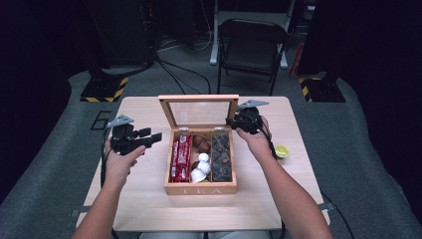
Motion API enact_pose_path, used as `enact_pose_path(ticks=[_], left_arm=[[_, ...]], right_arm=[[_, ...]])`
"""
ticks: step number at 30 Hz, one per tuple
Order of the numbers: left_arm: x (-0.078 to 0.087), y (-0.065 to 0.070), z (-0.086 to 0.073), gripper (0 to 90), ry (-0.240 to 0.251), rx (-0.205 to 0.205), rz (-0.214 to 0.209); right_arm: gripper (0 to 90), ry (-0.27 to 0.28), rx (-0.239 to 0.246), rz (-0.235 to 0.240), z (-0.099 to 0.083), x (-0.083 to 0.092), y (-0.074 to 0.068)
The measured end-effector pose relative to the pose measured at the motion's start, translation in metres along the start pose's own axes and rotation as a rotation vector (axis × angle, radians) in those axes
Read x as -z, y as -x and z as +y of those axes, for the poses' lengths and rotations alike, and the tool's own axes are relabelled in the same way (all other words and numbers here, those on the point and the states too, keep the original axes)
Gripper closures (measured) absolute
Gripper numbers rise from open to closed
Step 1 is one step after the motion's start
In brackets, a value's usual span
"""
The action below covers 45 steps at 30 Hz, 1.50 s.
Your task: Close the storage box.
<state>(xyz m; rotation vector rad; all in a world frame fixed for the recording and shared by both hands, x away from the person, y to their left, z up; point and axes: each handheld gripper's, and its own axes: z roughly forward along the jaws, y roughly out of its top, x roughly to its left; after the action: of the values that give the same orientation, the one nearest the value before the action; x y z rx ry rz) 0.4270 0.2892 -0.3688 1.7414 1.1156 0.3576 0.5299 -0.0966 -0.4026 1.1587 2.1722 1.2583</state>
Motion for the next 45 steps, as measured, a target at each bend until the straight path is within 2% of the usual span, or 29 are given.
enact_pose_path(ticks=[5,11,16,19,28,30,32,36,39,42,45], left_arm=[[-0.006,0.003,0.011,44.2,-0.003,-0.021,0.004],[-0.014,0.006,0.023,44.4,0.006,-0.025,0.021],[-0.02,0.011,0.036,44.3,0.02,-0.055,0.028],[-0.022,0.014,0.044,47.4,0.02,-0.072,0.033],[-0.026,0.019,0.057,54.0,0.014,-0.091,0.056],[-0.026,0.02,0.058,58.1,0.02,-0.118,0.081],[-0.026,0.02,0.058,60.0,0.025,-0.112,0.084],[-0.025,0.022,0.057,60.8,0.025,-0.125,0.092],[-0.024,0.022,0.055,60.7,0.03,-0.123,0.087],[-0.022,0.022,0.052,60.7,0.023,-0.134,0.08],[-0.02,0.023,0.048,60.5,0.027,-0.129,0.071]], right_arm=[[59.9,0.003,0.01,0.002,-0.003,0.002,-0.002],[59.8,0.005,0.009,-0.001,-0.005,0.003,-0.003],[59.6,0.009,0.006,0.0,-0.006,0.003,-0.003],[59.5,0.009,0.004,0.001,-0.006,0.003,-0.003],[59.2,0.008,-0.001,0.008,-0.006,0.004,-0.003],[59.2,0.007,-0.003,0.008,-0.006,0.004,-0.003],[59.1,0.007,-0.002,0.008,-0.006,0.004,-0.003],[58.4,0.01,-0.002,0.016,-0.007,0.004,-0.002],[57.1,0.017,-0.036,0.035,-0.008,0.005,-0.001],[56.1,0.024,-0.028,0.035,-0.009,0.007,-0.002],[54.4,0.037,-0.024,0.029,-0.009,0.011,-0.007]])
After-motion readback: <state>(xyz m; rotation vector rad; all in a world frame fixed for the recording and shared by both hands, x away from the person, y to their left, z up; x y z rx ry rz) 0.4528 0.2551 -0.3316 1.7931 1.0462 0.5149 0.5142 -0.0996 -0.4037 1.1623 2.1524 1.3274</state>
